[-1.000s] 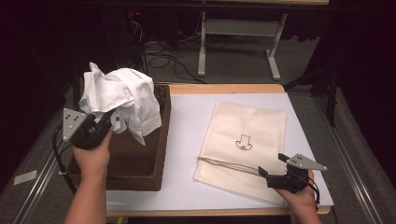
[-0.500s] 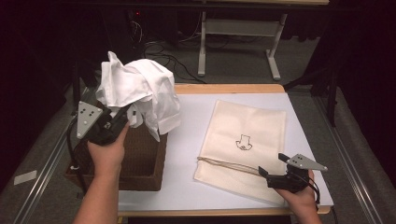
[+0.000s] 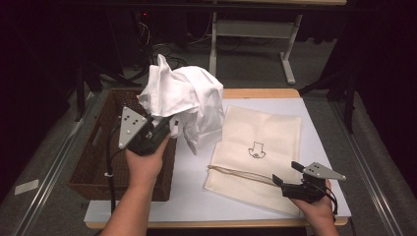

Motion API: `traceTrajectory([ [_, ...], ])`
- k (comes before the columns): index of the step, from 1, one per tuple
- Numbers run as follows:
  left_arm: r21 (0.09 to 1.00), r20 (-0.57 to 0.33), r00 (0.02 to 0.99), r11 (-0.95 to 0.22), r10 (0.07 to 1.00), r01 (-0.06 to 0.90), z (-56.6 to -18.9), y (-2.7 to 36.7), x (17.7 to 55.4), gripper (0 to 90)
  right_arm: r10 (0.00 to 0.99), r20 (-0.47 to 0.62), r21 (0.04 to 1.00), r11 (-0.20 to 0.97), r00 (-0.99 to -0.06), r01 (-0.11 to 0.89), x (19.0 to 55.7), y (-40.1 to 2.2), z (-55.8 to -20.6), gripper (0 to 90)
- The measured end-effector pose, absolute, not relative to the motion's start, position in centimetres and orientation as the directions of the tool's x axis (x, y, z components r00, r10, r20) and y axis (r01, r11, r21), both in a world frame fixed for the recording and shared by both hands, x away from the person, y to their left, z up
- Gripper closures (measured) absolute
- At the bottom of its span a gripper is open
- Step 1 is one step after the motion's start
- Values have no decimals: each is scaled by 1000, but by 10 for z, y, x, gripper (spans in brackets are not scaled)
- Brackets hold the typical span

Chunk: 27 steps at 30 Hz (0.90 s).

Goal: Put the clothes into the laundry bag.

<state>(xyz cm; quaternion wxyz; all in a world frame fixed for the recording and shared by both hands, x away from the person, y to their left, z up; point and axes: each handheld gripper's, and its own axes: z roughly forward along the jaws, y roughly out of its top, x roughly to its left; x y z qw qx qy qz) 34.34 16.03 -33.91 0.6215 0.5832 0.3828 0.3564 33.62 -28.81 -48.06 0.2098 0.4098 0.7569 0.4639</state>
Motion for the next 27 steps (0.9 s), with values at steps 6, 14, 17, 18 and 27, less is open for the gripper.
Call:
traceTrajectory([
  [6, 998, -61, 501, 64, 864, 10, -353, 137, 335, 731, 806, 62, 879, 235, -589, 415, 335, -288, -480, 159],
  [14, 998, -54, 561, 37, 826, 42, -382, 113, 317, 727, 799, 83, 876, 227, -596, 426, 335, -287, -480, 219],
  [17, 998, -48, 572, 23, 819, 51, -391, 108, 311, 727, 798, 89, 873, 226, -596, 432, 335, -287, -481, 234],
  [18, 998, -50, 570, 18, 820, 62, -395, 107, 308, 727, 799, 90, 872, 226, -594, 435, 335, -287, -481, 235],
  [27, 997, -44, 574, 2, 818, 74, -413, 118, 280, 725, 792, 60, 864, 264, -608, 428, 332, -278, -482, 244],
])
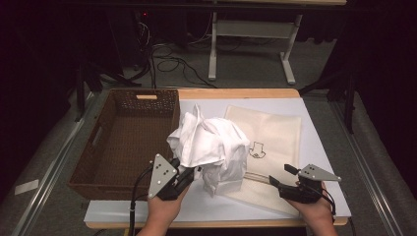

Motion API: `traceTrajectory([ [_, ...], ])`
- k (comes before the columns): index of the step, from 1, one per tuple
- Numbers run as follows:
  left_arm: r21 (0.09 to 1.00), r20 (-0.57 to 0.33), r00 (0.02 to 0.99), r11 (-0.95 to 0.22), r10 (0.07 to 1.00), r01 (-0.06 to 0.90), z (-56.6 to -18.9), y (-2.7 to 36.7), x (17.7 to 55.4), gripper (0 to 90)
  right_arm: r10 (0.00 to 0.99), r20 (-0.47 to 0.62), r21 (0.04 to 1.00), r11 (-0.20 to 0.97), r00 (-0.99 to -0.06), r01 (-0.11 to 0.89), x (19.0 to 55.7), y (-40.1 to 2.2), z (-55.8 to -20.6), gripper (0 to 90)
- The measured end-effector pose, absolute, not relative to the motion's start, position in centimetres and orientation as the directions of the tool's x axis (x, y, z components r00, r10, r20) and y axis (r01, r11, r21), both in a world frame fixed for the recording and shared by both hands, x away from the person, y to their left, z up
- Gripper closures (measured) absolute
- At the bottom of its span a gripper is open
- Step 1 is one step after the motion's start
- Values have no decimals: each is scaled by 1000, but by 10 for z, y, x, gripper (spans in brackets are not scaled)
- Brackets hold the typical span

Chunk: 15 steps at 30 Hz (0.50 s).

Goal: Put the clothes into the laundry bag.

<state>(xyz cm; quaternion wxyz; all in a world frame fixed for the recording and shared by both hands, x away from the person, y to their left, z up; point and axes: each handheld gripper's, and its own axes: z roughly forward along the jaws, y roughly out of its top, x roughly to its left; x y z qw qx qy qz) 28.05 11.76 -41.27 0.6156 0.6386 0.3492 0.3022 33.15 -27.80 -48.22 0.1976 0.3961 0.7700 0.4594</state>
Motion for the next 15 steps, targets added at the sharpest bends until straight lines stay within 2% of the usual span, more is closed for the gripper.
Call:
traceTrajectory([
  [4, 998, -52, 572, 18, 818, 65, -423, 125, 273, 722, 790, 50, 856, 281, -611, 434, 334, -274, -485, 254],
  [15, 995, -73, 585, 19, 808, 98, -436, 125, 273, 714, 798, 30, 831, 314, -602, 459, 361, -268, -493, 378],
])
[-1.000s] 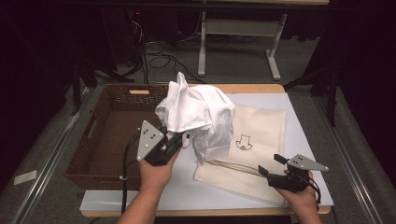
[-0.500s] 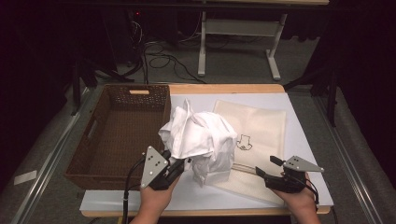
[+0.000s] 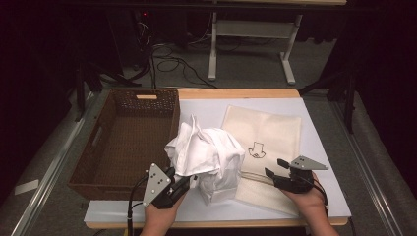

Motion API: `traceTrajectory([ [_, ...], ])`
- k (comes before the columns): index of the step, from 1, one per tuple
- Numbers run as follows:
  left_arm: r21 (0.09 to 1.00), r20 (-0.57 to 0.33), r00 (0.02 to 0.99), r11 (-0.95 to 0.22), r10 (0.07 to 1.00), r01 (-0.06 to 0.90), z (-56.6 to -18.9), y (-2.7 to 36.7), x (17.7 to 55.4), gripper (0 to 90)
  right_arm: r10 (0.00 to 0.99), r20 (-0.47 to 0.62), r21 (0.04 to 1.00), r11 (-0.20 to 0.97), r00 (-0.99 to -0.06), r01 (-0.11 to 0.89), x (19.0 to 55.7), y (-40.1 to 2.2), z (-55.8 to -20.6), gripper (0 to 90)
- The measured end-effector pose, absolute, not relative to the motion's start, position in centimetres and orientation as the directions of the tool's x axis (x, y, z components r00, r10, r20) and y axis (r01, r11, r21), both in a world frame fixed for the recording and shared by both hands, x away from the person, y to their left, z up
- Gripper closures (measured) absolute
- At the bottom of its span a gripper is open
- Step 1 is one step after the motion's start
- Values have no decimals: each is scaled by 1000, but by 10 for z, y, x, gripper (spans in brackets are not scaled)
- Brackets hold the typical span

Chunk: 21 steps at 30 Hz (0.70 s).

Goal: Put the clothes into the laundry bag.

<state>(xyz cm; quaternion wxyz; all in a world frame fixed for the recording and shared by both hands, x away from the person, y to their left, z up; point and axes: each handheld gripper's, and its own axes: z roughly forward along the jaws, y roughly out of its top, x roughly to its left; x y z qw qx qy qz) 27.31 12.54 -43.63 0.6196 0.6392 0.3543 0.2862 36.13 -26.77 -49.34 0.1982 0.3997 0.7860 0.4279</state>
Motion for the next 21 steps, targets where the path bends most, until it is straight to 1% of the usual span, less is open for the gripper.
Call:
traceTrajectory([
  [2, 995, -75, 584, 22, 809, 99, -437, 125, 273, 714, 791, 32, 820, 328, -611, 468, 358, -267, -497, 395],
  [3, 995, -75, 584, 22, 809, 99, -437, 125, 273, 714, 791, 32, 820, 328, -611, 468, 358, -267, -497, 395],
  [4, 995, -73, 583, 20, 810, 97, -437, 123, 273, 714, 786, 10, 809, 357, -619, 467, 355, -266, -498, 392],
  [8, 995, -73, 582, 19, 810, 99, -437, 122, 272, 714, 774, 17, 797, 372, -633, 476, 353, -266, -500, 393],
  [12, 994, -77, 580, 20, 811, 104, -438, 122, 272, 714, 750, 4, 773, 417, -662, 477, 353, -262, -504, 383],
  [15, 994, -81, 578, 21, 812, 109, -439, 123, 273, 714, 742, -2, 739, 453, -671, 499, 354, -256, -510, 388],
  [17, 994, -82, 576, 23, 814, 109, -439, 124, 273, 714, 740, -26, 729, 474, -672, 494, 355, -253, -512, 426],
  [18, 994, -83, 575, 24, 814, 110, -439, 125, 273, 714, 745, -28, 730, 471, -667, 496, 356, -252, -512, 477],
  [20, 993, -86, 573, 26, 815, 111, -439, 125, 273, 714, 746, -54, 736, 479, -664, 478, 357, -253, -510, 620],
  [21, 993, -87, 572, 27, 815, 112, -439, 125, 273, 714, 749, -59, 744, 474, -660, 471, 358, -253, -509, 672],
])
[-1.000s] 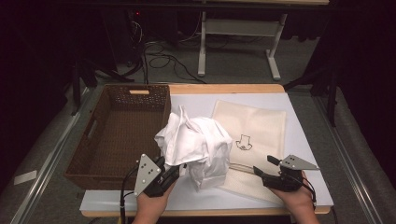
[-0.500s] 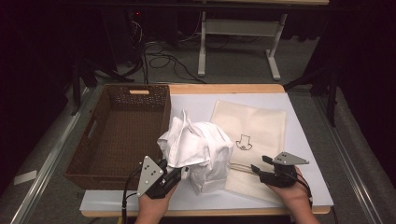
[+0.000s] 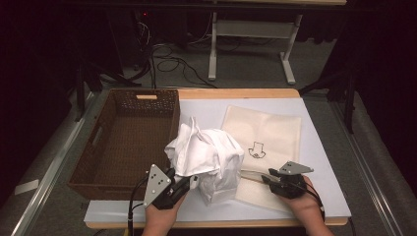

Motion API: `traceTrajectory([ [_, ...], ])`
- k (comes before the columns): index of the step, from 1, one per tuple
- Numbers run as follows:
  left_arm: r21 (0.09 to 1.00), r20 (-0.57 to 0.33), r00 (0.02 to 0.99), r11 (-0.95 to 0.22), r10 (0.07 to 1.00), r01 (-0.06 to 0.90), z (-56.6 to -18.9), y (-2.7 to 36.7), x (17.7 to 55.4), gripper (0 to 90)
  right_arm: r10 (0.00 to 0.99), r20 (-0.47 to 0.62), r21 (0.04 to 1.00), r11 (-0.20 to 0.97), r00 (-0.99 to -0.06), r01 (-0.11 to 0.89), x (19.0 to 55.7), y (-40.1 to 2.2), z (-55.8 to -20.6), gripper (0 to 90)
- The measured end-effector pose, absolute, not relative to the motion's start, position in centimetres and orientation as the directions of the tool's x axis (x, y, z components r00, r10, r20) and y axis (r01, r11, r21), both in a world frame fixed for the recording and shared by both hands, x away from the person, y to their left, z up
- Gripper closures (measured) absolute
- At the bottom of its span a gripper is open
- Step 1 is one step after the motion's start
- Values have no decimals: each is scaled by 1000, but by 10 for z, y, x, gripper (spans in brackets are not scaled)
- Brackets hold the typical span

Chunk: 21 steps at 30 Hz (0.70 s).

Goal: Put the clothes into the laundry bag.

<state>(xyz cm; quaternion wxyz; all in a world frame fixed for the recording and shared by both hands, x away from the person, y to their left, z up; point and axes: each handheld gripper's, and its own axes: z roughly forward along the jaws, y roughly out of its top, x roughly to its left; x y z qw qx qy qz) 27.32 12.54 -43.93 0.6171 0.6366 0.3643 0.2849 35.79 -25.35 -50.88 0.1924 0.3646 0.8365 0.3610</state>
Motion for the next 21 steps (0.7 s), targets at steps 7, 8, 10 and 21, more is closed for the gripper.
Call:
traceTrajectory([
  [7, 993, -93, 570, 30, 816, 118, -440, 126, 274, 714, 752, -17, 791, 413, -659, 452, 357, -264, -497, 852],
  [8, 993, -93, 570, 30, 816, 118, -440, 126, 273, 714, 751, -10, 791, 410, -660, 454, 357, -264, -497, 853],
  [10, 993, -92, 569, 30, 817, 117, -440, 126, 273, 714, 750, 1, 793, 402, -661, 458, 357, -263, -497, 852],
  [21, 992, -97, 569, 34, 816, 121, -440, 127, 273, 714, 736, -13, 783, 429, -677, 451, 356, -260, -499, 701],
])
